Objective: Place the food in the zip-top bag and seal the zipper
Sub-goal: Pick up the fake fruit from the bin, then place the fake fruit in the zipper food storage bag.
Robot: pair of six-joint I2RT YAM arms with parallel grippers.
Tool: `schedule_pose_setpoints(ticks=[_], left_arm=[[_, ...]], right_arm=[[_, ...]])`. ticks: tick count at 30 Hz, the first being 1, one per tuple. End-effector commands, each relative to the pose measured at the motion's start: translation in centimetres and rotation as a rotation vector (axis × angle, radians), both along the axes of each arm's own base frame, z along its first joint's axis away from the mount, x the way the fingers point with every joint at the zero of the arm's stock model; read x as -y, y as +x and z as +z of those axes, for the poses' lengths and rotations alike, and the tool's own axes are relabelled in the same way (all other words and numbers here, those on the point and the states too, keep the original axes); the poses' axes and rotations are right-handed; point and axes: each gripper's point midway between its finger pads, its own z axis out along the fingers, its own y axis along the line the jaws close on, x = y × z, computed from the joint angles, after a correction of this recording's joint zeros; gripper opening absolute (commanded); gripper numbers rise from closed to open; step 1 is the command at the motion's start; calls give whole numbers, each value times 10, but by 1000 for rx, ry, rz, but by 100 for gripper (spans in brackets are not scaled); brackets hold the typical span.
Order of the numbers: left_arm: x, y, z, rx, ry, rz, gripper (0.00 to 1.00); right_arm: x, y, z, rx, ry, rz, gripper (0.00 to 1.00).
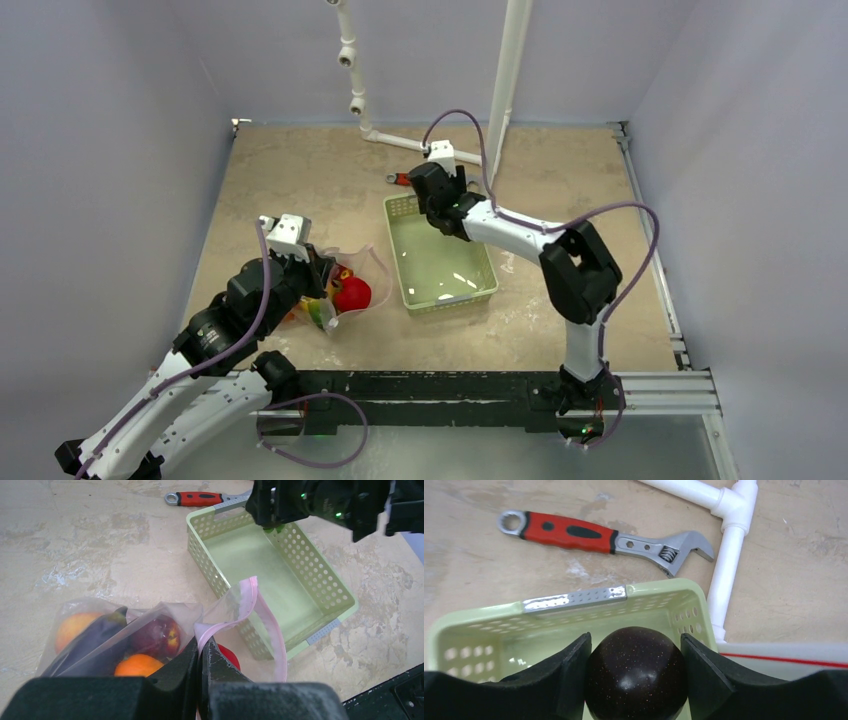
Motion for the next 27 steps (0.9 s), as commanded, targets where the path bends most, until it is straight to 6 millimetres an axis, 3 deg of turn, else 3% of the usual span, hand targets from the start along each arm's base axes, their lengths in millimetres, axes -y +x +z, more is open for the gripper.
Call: schedule_pose_setpoints(ticks=[1,8,13,15,21,27], left_arm=[[3,4,8,28,-34,7,0],[2,4,7,27,-34,11,0],[2,5,7,26,-31,13,0],[2,5,7,24,-29,14,0],[1,6,6,22,-28,19,0],[1,6,6,21,-28,24,0]], right_arm=[[-12,-17,57,58,181,53,32],[-47,-69,122,96,359,305,31],[-82,-133,177,134,502,583,31],[-94,-160,190,134,554,683,31],[-120,-220,201,101,652,891,31],[-142,-255,191,57,682,1000,31]])
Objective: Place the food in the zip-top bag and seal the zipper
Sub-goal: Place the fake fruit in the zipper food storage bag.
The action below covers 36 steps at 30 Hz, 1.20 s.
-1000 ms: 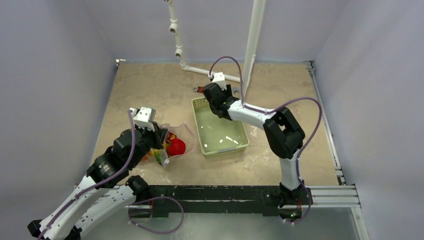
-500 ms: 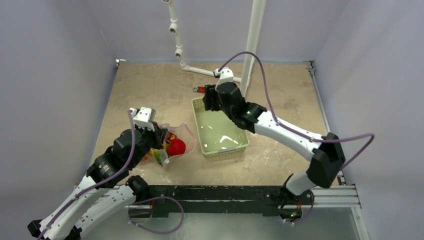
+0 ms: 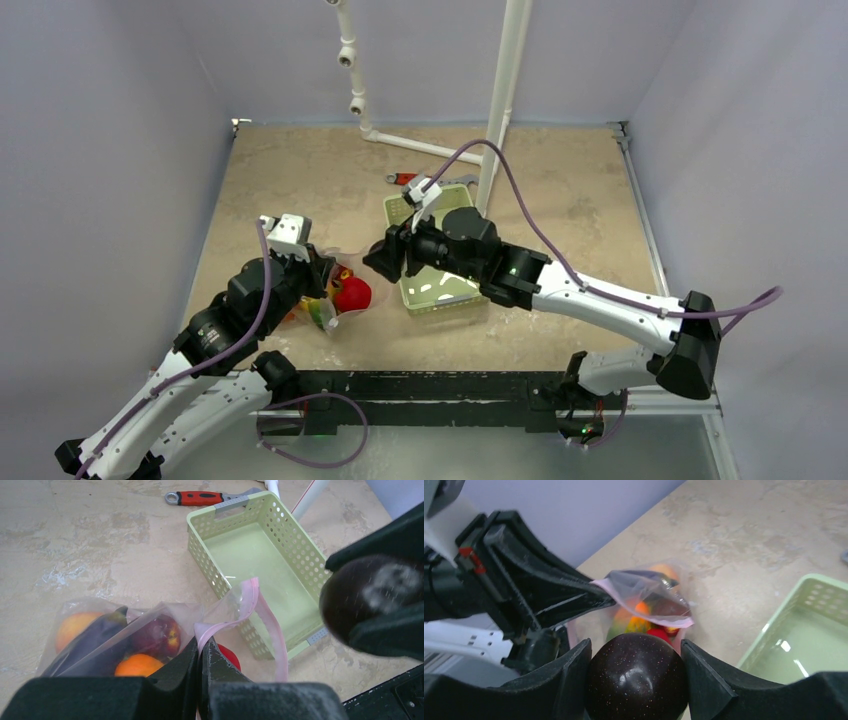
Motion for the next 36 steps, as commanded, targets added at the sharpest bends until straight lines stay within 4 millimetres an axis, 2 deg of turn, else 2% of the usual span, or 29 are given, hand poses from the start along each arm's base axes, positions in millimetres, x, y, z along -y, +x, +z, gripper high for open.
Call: schedule_pose_setpoints(ticks=[1,5,9,14,22,26,30,36], left_arm=[[1,5,7,23,-30,21,0],[1,5,7,24,-31,22,0],[0,5,7,24,-30,22,0],[0,5,8,27,-33,22,0],[-1,4,9,31,-37,21,0],[0,4,9,31,-37,21,0],[-1,4,9,31,-38,22,0],[-1,3,9,33,-39,21,0]], right_arm=[[-21,-26,4,-5,56,109,31],[-38,-38,-11,-26,43,143,32],[-55,-41,-24,-48,32,140,35],[-72,-27,-29,-54,25,79,37],[-86,-2,-35,-48,22,-24,43],[-91,4,-38,-53,27,-49,53],[-94,11,-44,-61,29,-91,76],[-95,18,-52,-76,15,-131,95]])
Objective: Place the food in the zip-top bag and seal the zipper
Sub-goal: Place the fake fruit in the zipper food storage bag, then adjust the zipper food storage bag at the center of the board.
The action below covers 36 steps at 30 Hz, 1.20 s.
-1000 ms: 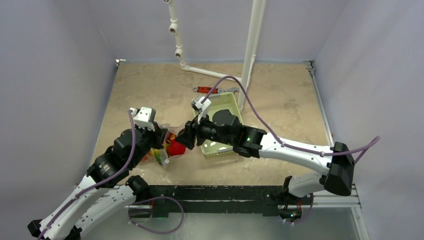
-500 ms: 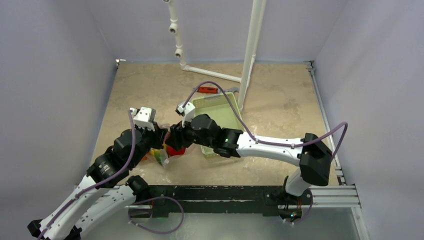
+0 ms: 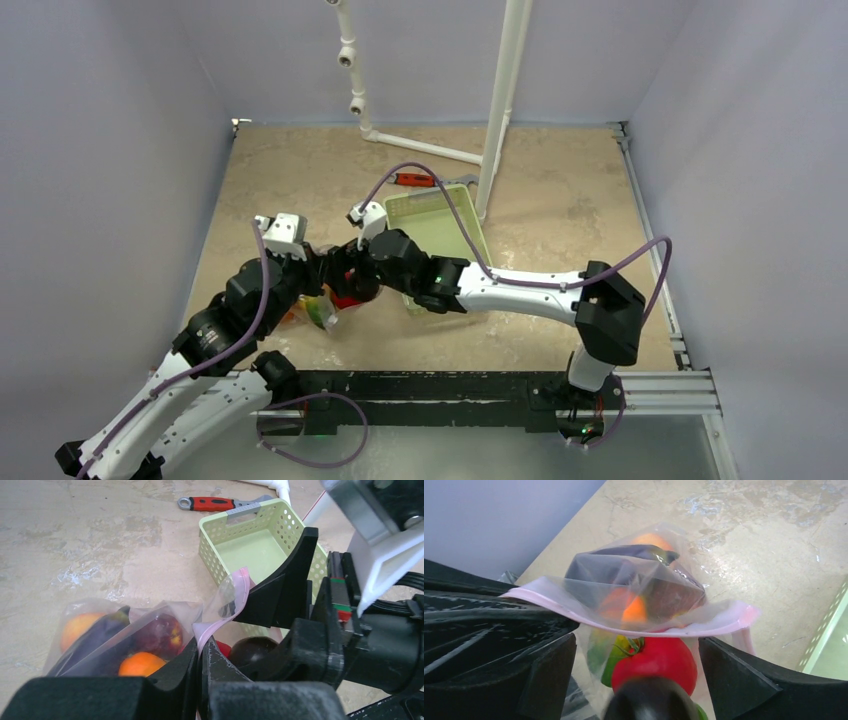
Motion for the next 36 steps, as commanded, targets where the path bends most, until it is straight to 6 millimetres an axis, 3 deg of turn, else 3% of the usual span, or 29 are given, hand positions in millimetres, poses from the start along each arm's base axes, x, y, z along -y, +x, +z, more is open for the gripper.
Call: schedule_pose_setpoints(ticks=[1,8,17,24,30,36], left_arm=[[6,1,8,23,-44,-17,0],[6,1,8,22,-43,-16,0],[7,2,6,16,-39,-15,0],[7,2,6,16,-39,-13,0],[7,2,6,15,-38,-17,0],[8,2,5,14,-38,-19,0]], right_arm=[[-8,13,44,40,116,-66,96],[10,14,61,46,141,-117,99],[44,7,96,43,208,-167,99],[67,-1,88,-20,180,-204,94],[83,-13,67,-84,152,-206,85],[93,-19,34,-156,111,-231,77]])
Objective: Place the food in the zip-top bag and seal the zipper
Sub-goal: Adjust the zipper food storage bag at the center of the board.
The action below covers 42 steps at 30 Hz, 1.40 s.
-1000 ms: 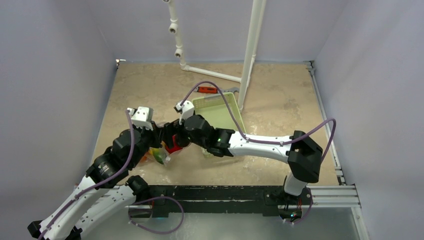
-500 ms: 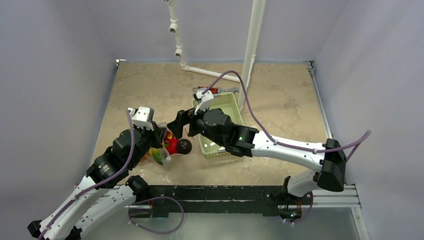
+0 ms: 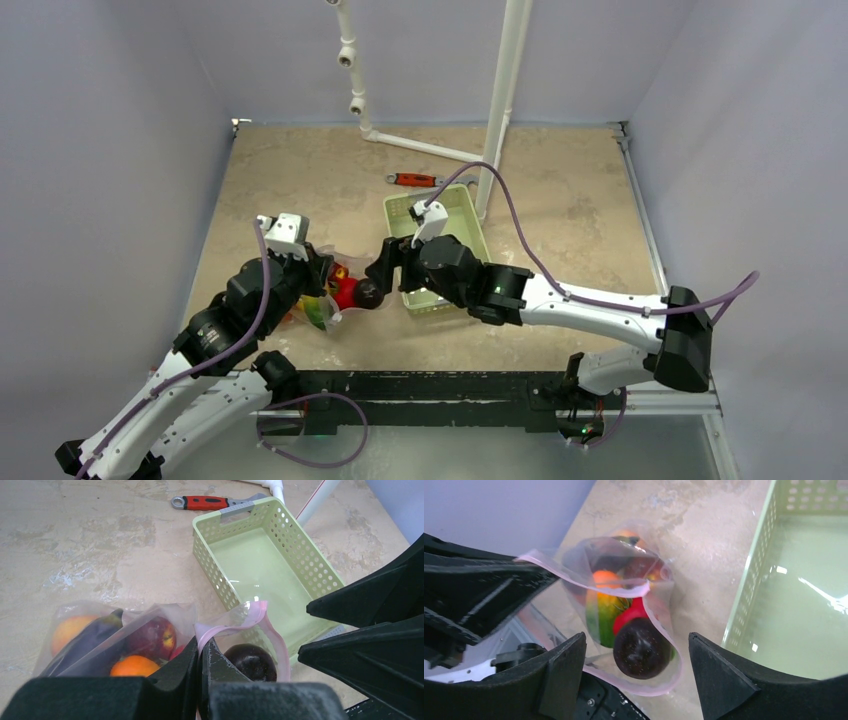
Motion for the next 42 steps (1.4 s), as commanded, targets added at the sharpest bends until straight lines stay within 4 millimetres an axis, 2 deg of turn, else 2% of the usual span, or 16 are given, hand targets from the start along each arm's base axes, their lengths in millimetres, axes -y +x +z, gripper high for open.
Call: schedule_pose_setpoints(ticks=[1,6,15,21,26,32,34,35,37,42], left_arm=[[6,2,5,12,-31,-9,0],[6,2,4,11,-30,-10,0],[6,2,4,12,-32,-10,0],[6,2,4,12,-31,-10,0],[6,2,4,10,-30,-9,0],[5,2,3,9,-27,-6,0],[4,3,4,10,-29,-2,0],[4,2,4,9,-28,-1,0],[4,3,3,9,-27,1,0],[1,2,7,16,-34,13,0]], right_arm=[[9,-5,-13,-65,13,-36,76],[10,-4,-35,-92,-32,-47,66],[8,13,-71,-125,-108,-80,51],[7,18,-81,-132,-115,-80,43],[0,15,-90,-153,-105,-42,39],[-14,6,-98,-184,-61,24,31],[-15,4,-102,-194,-59,31,25],[-15,3,-104,-198,-58,32,19],[-15,3,-103,-200,-56,29,0],[-12,8,-75,-163,-19,6,0]])
